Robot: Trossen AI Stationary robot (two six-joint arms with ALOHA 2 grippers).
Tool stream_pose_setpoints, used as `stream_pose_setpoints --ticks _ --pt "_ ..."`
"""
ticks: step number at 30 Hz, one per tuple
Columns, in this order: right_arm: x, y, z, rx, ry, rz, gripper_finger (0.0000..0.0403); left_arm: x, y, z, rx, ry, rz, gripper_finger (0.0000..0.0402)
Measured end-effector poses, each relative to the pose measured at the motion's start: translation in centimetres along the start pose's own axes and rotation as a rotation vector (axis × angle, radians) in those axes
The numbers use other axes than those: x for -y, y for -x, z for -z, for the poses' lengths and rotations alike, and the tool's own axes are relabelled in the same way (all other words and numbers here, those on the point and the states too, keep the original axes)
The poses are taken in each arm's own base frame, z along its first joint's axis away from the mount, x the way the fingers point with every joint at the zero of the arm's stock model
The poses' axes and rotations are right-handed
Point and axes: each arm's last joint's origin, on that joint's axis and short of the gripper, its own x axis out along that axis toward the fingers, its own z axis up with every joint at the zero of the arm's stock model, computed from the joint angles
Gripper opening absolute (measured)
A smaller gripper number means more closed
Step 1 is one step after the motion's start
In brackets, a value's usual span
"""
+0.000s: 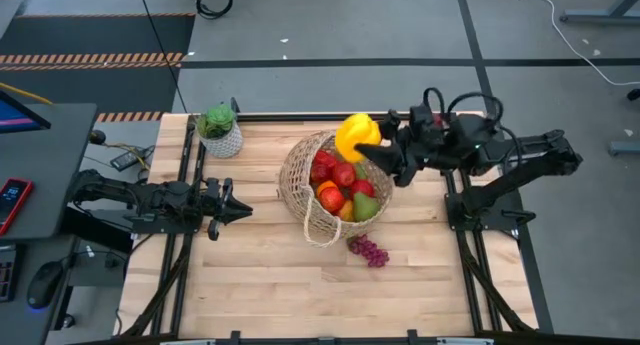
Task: Build produce basket
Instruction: Put the yellow bell pepper into the woven basket
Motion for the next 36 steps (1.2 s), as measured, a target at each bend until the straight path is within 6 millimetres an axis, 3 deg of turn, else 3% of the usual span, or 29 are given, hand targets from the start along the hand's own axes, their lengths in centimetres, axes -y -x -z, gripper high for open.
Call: stream_pose_setpoints --ticks 3,8,12,22,29,36 --pt "-0.1 0.0 -1.3 0.114 -0.050 -0.057 0.0308 0.0 0.0 0.0 0.000 0.000 0.000 0.0061" --pt "0.4 0.3 -4.0 0.344 -0.296 -0.149 0.0308 0.0 0.0 0.0 0.000 0.000 0.000 0.0062" --pt "1.0 0.5 -4.9 0.422 -0.444 -0.164 0.0308 0.0 0.0 0.0 0.000 0.000 0.000 0.0058" --pt "1.7 0.4 -5.2 0.479 -0.460 -0.081 0.0308 0.0 0.0 0.0 0.000 0.000 0.000 0.0060" --pt "2.1 0.2 -4.8 0.445 -0.368 -0.022 0.0308 0.0 0.0 0.0 0.000 0.000 0.000 0.0057" --pt "2.9 0.2 -5.2 0.467 -0.418 -0.013 0.0308 0.0 0.0 0.0 0.000 0.000 0.000 0.0061"
